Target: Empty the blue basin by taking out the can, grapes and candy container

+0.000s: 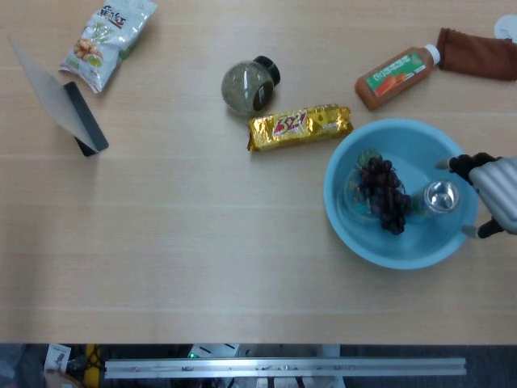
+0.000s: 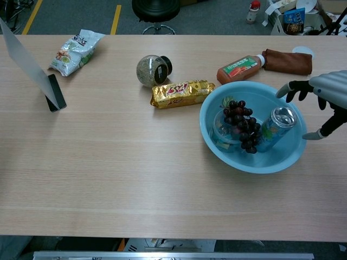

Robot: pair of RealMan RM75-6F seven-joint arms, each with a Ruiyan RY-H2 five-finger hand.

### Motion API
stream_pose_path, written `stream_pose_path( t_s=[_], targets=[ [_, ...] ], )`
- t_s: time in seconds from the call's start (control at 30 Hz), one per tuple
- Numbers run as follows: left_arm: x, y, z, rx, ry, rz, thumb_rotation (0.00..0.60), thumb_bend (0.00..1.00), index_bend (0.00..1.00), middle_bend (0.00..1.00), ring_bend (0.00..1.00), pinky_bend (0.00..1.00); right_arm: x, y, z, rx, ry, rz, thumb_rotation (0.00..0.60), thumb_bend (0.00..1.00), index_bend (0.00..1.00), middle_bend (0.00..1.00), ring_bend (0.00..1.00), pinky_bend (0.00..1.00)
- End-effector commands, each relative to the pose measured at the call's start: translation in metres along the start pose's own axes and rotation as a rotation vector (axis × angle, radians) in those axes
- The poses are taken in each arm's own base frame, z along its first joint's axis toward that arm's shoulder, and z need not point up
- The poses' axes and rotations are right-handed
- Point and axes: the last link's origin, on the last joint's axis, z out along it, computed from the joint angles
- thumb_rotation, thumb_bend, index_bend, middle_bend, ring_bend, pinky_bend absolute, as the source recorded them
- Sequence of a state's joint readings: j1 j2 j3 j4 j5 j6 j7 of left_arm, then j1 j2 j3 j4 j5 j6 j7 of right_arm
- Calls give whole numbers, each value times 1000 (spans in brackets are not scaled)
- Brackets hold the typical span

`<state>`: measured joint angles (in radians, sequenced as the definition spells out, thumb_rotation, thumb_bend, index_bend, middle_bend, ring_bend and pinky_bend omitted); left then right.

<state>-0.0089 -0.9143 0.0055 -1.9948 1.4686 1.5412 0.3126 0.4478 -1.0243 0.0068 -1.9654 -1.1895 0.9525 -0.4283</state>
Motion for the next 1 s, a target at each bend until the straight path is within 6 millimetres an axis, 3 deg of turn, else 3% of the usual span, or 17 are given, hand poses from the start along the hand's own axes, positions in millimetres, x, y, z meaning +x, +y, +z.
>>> stream_pose_path(
  t_s=[0.03,0.43,0.77,1.0],
  targets=[
    [0,-1,0,0,1,0,600,270,292,245,207,170,-4,0,5,-7,0,4,600,11,227,310,298,486],
    [2,-7,-4,11,10,-2,600,270,292,245,207,170,-14,0,21,-34,-26,27,600,70,227,320,298,486],
    [2,-10,-6,16,13,-3,600,270,292,245,207,170,-15,-5,26,-35,-46,34,600,120,322,367,335,510],
    [4,-12,-7,17,18,-3,600,270,292,245,207,170,-16,-8,27,-27,-48,37,600,132,330,376,349,531]
  ],
)
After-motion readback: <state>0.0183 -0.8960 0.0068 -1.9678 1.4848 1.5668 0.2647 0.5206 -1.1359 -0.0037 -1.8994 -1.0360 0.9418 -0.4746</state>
